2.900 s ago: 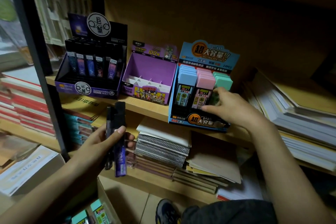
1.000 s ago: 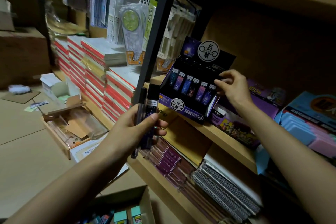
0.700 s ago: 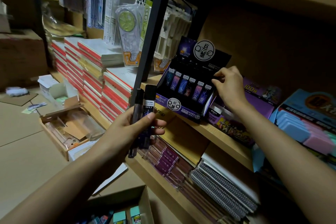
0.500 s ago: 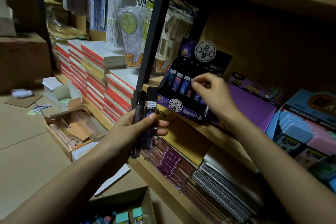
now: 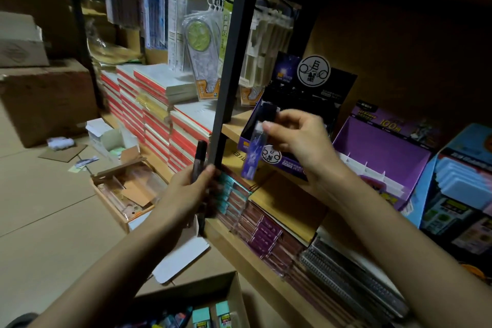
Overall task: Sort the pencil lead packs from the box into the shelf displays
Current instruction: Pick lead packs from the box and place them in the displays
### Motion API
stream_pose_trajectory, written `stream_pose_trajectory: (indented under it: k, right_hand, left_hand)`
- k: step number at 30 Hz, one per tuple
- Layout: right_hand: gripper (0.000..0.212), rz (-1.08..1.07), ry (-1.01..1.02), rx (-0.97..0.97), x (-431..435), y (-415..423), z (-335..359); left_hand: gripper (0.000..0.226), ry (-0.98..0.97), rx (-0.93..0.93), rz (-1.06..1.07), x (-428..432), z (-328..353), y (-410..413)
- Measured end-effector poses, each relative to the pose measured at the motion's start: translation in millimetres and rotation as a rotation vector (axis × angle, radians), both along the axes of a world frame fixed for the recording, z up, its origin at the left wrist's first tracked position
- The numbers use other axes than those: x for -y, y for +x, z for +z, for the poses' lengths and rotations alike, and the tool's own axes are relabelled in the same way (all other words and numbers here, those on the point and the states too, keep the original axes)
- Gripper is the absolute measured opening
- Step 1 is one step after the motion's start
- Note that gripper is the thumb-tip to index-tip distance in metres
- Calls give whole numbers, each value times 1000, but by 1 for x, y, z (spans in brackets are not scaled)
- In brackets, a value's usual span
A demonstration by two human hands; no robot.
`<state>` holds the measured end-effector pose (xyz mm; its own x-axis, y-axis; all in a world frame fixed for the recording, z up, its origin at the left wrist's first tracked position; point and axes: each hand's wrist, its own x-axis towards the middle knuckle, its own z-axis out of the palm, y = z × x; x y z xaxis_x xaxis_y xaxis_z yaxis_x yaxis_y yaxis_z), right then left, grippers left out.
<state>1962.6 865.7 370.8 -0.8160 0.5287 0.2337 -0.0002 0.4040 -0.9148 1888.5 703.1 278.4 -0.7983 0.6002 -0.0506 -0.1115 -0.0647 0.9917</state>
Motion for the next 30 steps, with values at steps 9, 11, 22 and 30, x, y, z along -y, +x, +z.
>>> stream_pose_trajectory:
  k: [9, 11, 22, 30]
  right_hand:
    - [9, -295, 122, -111, -75, -36, 10]
    - [8, -282, 120, -125, -82, -39, 8]
    - [15, -266, 168, -169, -99, -51, -7]
    - [9, -242, 172, -152, -107, -49, -17]
  left_hand:
    - [17, 38, -10, -9, -33, 21, -36]
    - [15, 57, -159, -51, -37, 31, -47]
    - [29, 82, -536, -128, -125, 83, -100]
    - [39, -24, -613, -349, -136, 79, -120]
